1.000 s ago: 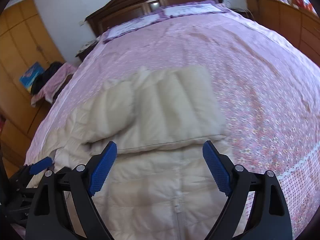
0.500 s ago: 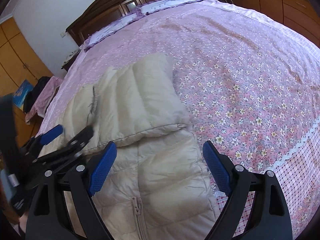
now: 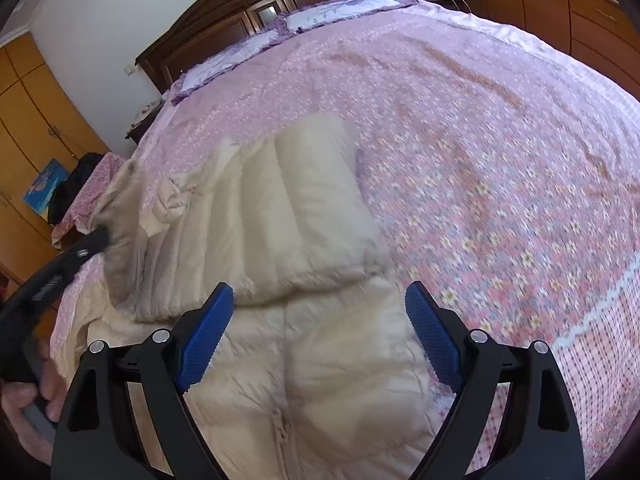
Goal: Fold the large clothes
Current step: 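Move the left gripper to the other sleeve and grasp its cuff, then fold the held sleeve across the jacket body with the left gripper, release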
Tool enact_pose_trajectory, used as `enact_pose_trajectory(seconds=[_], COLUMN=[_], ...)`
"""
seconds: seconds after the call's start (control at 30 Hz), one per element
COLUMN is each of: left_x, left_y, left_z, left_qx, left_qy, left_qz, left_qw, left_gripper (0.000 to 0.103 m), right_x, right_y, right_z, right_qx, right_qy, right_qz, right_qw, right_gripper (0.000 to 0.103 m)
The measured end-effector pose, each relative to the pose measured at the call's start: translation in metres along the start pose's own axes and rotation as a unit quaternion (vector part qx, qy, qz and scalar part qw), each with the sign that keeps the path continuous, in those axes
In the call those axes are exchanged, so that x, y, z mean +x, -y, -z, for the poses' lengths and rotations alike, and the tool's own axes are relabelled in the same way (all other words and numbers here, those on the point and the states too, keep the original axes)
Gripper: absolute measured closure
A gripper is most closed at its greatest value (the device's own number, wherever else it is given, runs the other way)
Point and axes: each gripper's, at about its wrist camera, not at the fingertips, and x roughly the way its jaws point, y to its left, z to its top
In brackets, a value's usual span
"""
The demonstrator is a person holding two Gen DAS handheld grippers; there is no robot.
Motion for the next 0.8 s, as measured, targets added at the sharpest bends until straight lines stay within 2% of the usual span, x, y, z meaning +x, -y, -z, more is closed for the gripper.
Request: enact_pose_trajectory(seconds=[0.13,0.27,0.3,0.33,0.37,0.43,0.57,0.63,0.8], left_x=[-0.006,0.004,0.007,0.009,0.013,0.023,0.053,0.063,0.069], left_y=[-0.047,-0.088,-0.098,-0.103,-0.111,-0.121,-0.146,-0.152,-0.147], left_z=[0.006,0.022,0.028,0.033,0.040,0.052,0.078,0.088,0.090], left_qx=[-0.037,-0.089,-0.101,-0.103,-0.104,-0.112,-0.151,-0.164,-0.161], left_qy=[0.000,-0.027,-0.033,-0.035,-0.042,-0.060,-0.110,-0.117,-0.110], left_qz=[-0.022,-0.035,-0.035,-0.040,-0.054,-0.057,-0.048,-0.042,-0.047], left_qw=[0.9991,0.9950,0.9937,0.9933,0.9923,0.9903,0.9813,0.9787,0.9798], left_gripper=[0.092,0.093,0.093,0.093,0.093,0.093,0.092,0.091,0.089], right_x=[0.010,0.029,0.036,0.045,0.050,0.059,0.071,0.074,0.078], right_y=[-0.016,-0.026,-0.025,-0.027,-0.025,-0.020,-0.010,-0.010,-0.016], right_z=[-0.011,-0.019,-0.022,-0.024,-0.024,-0.021,-0.016,-0.016,-0.013], right_qx=[-0.025,-0.051,-0.055,-0.062,-0.068,-0.070,-0.069,-0.074,-0.087], right_qy=[0.010,0.018,0.016,0.014,0.013,0.006,0.004,0.002,0.000], right_qz=[0.008,0.049,0.062,0.082,0.096,0.118,0.144,0.150,0.162], right_qw=[1.000,0.997,0.996,0.995,0.993,0.990,0.987,0.986,0.983], right_gripper=[0.018,0.018,0.021,0.031,0.035,0.043,0.045,0.045,0.044])
